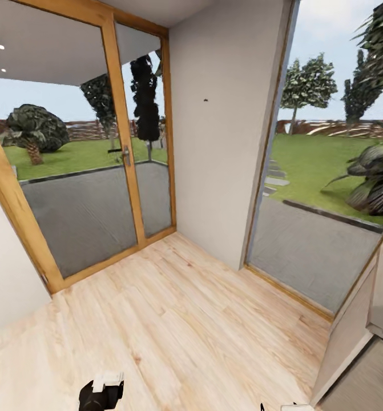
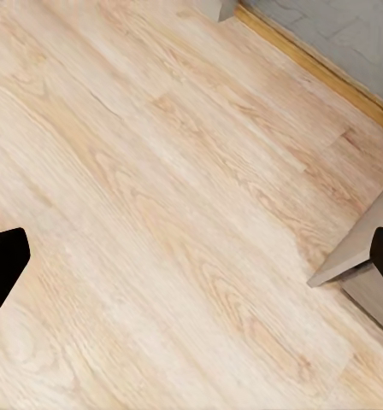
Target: In the kitchen, take the Vidalia onion out of the sink, dice it on the chopping board with the paring knife, put the diced onion into the bowl on the countertop, then place both the paring knife and the chopping board into the sink.
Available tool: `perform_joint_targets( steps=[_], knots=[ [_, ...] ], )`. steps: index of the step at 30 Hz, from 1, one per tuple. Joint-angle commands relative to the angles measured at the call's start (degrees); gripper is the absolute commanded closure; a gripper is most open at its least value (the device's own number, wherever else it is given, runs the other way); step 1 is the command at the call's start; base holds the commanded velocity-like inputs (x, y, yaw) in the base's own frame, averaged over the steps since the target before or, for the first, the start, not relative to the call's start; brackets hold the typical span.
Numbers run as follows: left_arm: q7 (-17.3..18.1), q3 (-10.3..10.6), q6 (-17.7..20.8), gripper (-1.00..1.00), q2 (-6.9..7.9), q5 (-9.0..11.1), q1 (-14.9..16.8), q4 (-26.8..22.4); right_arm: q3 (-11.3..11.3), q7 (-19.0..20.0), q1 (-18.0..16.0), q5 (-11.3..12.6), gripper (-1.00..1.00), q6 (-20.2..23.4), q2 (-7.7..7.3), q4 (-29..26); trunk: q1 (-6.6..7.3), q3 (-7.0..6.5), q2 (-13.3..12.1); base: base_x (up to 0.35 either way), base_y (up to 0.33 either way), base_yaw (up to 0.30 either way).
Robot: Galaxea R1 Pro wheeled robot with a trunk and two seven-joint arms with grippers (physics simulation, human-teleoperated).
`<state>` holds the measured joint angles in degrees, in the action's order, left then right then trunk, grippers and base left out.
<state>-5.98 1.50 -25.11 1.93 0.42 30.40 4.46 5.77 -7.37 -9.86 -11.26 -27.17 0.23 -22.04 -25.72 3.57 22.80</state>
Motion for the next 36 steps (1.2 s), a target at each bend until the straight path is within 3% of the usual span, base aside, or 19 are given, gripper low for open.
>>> perform_joint_targets(
  steps=[1, 14, 18, 22, 26, 30, 36],
  knots=[
    [-0.2, 0.2, -0.4, -1.00, 0.00, 0.0, 0.1, 0.2, 0.2, -0.3, -0.1, -0.6, -1.00, -0.2, 0.03, 0.1, -0.06, 0.09, 0.1, 0.230, 0.190, -0.250],
    [-0.2, 0.2, -0.4, -1.00, 0.00, 0.0, 0.1, 0.3, 0.2, -0.3, -0.1, -0.6, -1.00, -0.2, 0.03, 0.1, -0.06, -0.32, 0.1, 0.230, 0.190, -0.249],
    [-0.4, 0.2, 1.4, -1.00, -0.19, 0.1, 0.1, 0.4, 0.3, -0.3, -0.1, -0.6, -1.00, -0.1, -0.05, 0.0, -0.06, -0.34, 0.1, 0.110, 0.043, -0.042],
    [-0.6, 0.2, 2.8, -1.00, -0.19, 0.1, -1.9, 0.4, 0.3, -0.4, -0.1, -0.2, -1.00, 0.0, -0.11, 0.0, -0.06, -0.35, 0.1, 0.024, 0.009, -0.009],
    [-0.6, 0.1, 3.1, -1.00, -0.01, 0.1, -5.7, 0.5, 0.4, -0.4, -0.1, 1.9, -1.00, 0.2, -0.20, 0.0, -0.06, -0.35, 0.1, 0.006, 0.002, -0.002],
    [-3.9, 0.0, 2.8, -1.00, 0.93, 0.4, -7.1, 0.2, 0.4, -0.4, -0.1, 3.1, -1.00, 0.5, -0.23, 0.0, -0.06, -0.35, 0.1, 0.001, 0.000, 0.000],
    [-7.6, -0.1, 2.4, -1.00, 0.62, 2.8, -7.3, -0.3, 0.3, -0.3, 0.0, 3.4, -1.00, 0.5, -0.23, 0.0, -0.06, -0.35, 0.1, 0.000, 0.000, 0.000]
  ],
)
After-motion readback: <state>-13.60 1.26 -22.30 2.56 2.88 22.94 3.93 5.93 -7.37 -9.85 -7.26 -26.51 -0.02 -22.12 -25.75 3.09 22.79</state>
